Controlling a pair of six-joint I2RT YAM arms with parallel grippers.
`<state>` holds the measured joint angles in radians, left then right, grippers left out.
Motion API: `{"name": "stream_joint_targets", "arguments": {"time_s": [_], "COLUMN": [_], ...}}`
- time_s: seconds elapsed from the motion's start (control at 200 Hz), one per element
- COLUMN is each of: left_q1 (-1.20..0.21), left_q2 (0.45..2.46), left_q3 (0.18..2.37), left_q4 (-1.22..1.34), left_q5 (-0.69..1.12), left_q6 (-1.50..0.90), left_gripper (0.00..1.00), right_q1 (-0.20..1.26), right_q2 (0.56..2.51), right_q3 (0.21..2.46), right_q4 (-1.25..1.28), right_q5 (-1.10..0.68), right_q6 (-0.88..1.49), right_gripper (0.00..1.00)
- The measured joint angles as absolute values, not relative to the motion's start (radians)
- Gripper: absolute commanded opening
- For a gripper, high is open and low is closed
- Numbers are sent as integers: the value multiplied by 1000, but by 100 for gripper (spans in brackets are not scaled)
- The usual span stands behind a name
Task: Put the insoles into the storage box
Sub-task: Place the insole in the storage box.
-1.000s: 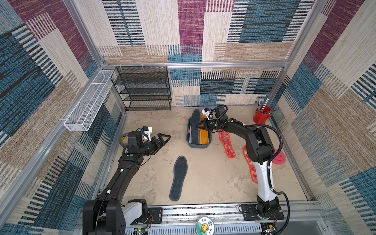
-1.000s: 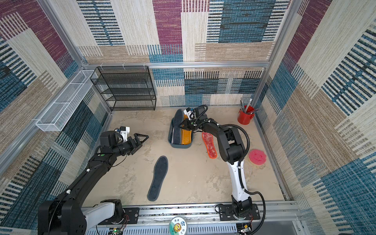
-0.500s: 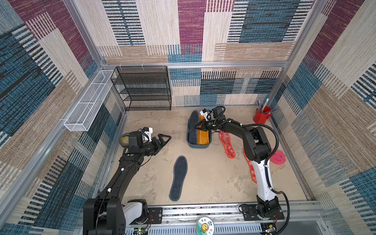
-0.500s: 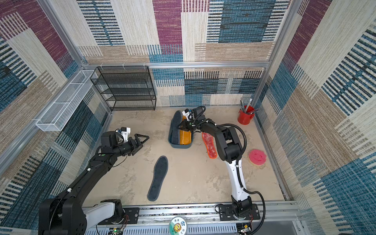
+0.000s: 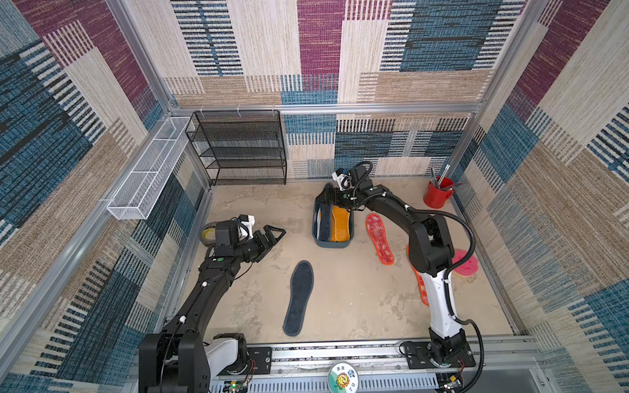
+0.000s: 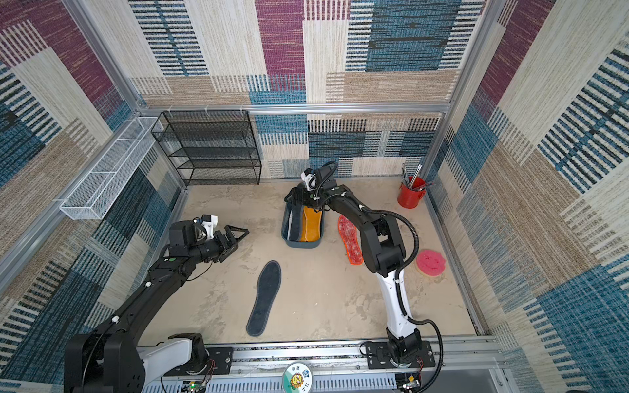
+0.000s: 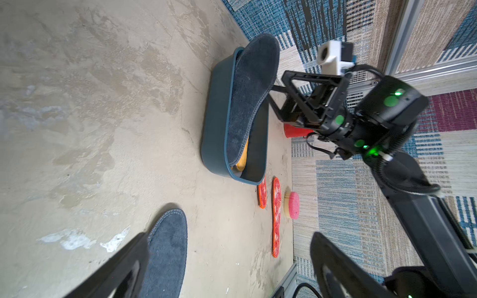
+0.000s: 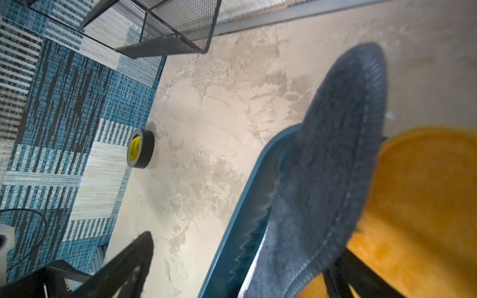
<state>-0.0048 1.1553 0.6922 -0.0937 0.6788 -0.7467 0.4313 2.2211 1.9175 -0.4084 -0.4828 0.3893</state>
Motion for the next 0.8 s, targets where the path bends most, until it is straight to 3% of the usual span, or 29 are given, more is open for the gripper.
{"name": "stream_joint_targets", "arguments": {"time_s": [0.411, 0.801], "left_q1": [-5, -5], "left_q2": [1140, 1128], "left_q3": [694, 694], "left_q4": [-151, -170], "left_q5": [640, 631], "left_q6": [-727, -718], "left_gripper": [98, 98], "right_q1": [502, 508], "right_q2": [2210, 2272], "right_q3": [1907, 1946], "right_q4": [-528, -576], "right_q5": [-236, -134], "right_q6": [316, 299], "right_gripper": [98, 98]}}
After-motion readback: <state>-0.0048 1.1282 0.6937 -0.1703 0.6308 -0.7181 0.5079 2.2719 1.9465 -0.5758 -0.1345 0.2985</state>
